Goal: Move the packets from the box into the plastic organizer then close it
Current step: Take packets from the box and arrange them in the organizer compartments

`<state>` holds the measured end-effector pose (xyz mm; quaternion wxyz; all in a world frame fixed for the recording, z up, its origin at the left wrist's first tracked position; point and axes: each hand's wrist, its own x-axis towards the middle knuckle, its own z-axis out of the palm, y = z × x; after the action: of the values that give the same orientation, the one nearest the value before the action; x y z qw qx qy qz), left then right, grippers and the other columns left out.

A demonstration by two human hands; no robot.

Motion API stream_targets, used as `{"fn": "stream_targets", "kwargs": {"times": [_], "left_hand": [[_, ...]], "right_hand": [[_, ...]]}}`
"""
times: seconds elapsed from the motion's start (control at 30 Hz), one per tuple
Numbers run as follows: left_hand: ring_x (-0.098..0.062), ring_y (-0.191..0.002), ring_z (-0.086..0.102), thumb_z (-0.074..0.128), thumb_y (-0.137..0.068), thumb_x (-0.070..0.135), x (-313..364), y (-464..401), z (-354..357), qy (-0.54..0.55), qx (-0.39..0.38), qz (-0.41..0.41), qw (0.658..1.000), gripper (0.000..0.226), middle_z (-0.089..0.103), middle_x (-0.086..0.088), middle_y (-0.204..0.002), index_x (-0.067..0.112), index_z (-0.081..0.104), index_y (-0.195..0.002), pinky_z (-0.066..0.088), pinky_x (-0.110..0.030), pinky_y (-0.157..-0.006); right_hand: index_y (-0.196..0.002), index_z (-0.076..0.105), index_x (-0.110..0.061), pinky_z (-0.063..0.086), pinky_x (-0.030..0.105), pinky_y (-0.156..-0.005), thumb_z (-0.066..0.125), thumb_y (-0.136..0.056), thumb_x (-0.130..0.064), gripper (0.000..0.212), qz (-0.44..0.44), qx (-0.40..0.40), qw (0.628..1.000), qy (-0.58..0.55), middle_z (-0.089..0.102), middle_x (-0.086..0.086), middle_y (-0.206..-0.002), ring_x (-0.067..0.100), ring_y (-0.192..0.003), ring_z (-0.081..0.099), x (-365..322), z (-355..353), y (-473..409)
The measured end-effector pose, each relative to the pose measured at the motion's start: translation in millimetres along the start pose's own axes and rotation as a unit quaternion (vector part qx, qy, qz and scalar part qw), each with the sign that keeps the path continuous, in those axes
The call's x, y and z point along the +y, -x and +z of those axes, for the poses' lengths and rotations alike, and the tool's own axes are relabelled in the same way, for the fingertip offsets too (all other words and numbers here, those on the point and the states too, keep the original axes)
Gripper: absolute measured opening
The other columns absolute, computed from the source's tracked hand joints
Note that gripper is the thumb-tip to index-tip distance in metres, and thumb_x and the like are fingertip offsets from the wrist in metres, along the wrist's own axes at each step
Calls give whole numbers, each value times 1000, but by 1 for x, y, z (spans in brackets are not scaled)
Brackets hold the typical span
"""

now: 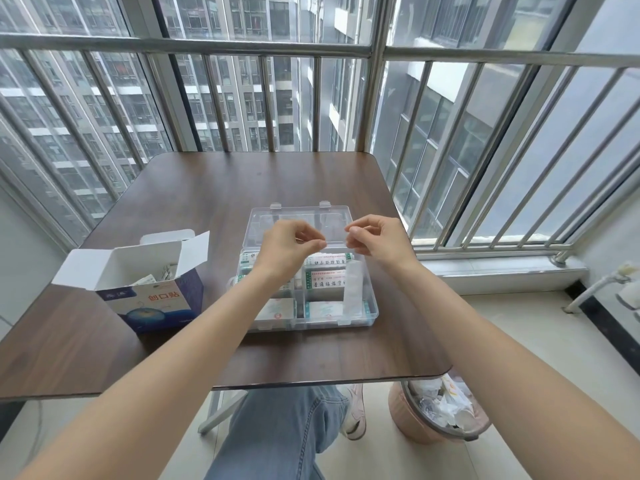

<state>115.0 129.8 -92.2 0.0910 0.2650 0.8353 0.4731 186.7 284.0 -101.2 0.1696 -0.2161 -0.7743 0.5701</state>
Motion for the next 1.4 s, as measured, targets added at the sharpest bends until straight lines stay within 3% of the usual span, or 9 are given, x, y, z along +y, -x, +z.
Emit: {"fn": "stream_targets", "kwargs": {"times": [0.17,0.27,0.5,0.73,0.9,1.0,1.2,1.33,1.4], "left_hand": [[-11,-85,66,73,-81,19,3,5,2,-30,-55,16,998,12,70,1,-87,13,72,-92,52,-23,-80],[-10,-84,62,74,-80,19,7,11,1,-77,-94,30,992,21,69,1,-91,10,71,-99,46,-18,-75],[-11,-79,56,74,-79,15,6,20,6,-128,-110,33,985,20,70,-3,-94,11,73,-99,38,-18,-71],[-10,-83,59,70,-82,12,4,27,3,-120,-110,43,986,14,71,-4,-95,9,72,-96,41,-18,-75],[-13,-88,62,67,-86,14,3,32,1,-120,-107,59,985,12,70,-2,-94,11,71,-97,47,-22,-80],[-14,-92,61,62,-88,10,3,31,0,-126,-93,60,986,15,69,-3,-98,11,70,-100,46,-21,-81],[-14,-90,58,53,-91,6,0,23,-3,-129,-45,42,990,18,67,-3,-103,9,67,-102,41,-21,-79],[-15,-94,56,47,-95,7,-1,14,-3,-152,-22,27,988,23,65,-7,-112,7,65,-110,42,-22,-83],[-20,-102,57,46,-97,9,-2,9,-2,-176,-30,29,984,24,62,-8,-115,7,65,-112,42,-26,-88]], "right_hand": [[-81,68,-19,48,28,-72,67,-85,-27,9,7,-30,996,84,69,2,-78,15,-75,63,4,-5,8],[-79,72,-21,48,27,-78,75,-76,-37,16,11,-65,990,122,71,-1,-81,11,-83,64,1,-13,14],[-79,69,-7,34,16,-44,73,-80,-14,8,14,-93,993,77,66,1,-64,11,-47,51,-13,-19,34],[-81,68,-7,49,17,-61,68,-85,-26,20,43,-126,991,12,67,3,-71,10,-64,63,-22,-23,41],[-89,67,-2,52,18,-68,72,-79,-4,11,40,-169,985,0,68,9,-79,11,-71,63,-23,-29,47],[-96,67,1,53,19,-72,72,-78,0,19,40,-130,991,-13,69,14,-88,15,-79,66,-23,-36,46],[-81,67,-4,51,14,-60,70,-79,4,9,17,2,1000,1,66,9,-73,12,-67,63,-20,-25,33],[-71,68,-15,56,28,-74,74,-76,-3,15,29,45,997,49,70,7,-74,16,-71,66,-8,-6,16],[-75,69,-14,51,23,-70,75,-76,-7,9,28,60,993,95,71,6,-78,14,-72,65,-6,4,12]]}}
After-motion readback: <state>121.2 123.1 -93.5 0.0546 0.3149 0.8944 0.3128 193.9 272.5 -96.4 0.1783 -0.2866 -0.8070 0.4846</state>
